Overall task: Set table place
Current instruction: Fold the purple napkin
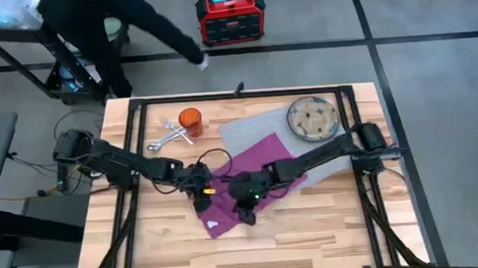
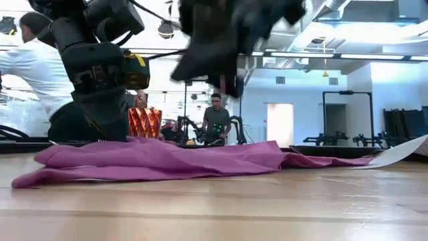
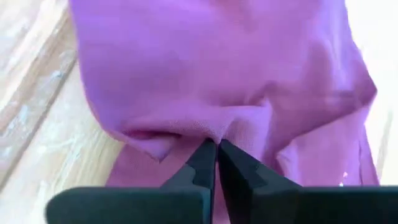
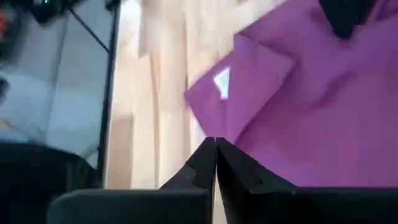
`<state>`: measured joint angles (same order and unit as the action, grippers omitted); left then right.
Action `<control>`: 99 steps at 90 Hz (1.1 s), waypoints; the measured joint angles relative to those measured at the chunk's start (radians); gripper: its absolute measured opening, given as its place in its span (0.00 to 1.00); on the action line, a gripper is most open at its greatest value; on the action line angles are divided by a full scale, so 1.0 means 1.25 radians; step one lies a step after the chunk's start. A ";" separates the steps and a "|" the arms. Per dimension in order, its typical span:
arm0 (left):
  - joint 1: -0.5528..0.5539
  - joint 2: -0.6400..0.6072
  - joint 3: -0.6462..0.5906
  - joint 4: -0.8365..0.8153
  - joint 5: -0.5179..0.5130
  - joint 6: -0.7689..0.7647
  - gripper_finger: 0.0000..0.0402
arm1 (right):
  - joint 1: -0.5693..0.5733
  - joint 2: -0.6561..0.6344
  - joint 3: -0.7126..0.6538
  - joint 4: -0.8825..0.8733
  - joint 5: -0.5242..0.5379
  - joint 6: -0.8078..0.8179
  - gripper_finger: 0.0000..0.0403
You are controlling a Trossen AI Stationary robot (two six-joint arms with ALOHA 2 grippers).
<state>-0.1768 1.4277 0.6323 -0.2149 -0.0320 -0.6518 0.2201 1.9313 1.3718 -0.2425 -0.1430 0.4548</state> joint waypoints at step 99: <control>-0.123 -0.002 0.158 -0.191 -0.181 -0.048 0.00 | -0.234 0.171 -0.002 0.010 -0.160 0.014 0.00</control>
<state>-0.3312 1.4255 0.8298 -0.4532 -0.2583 -0.7123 -0.0719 2.1456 1.3689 -0.2306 -0.3436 0.4718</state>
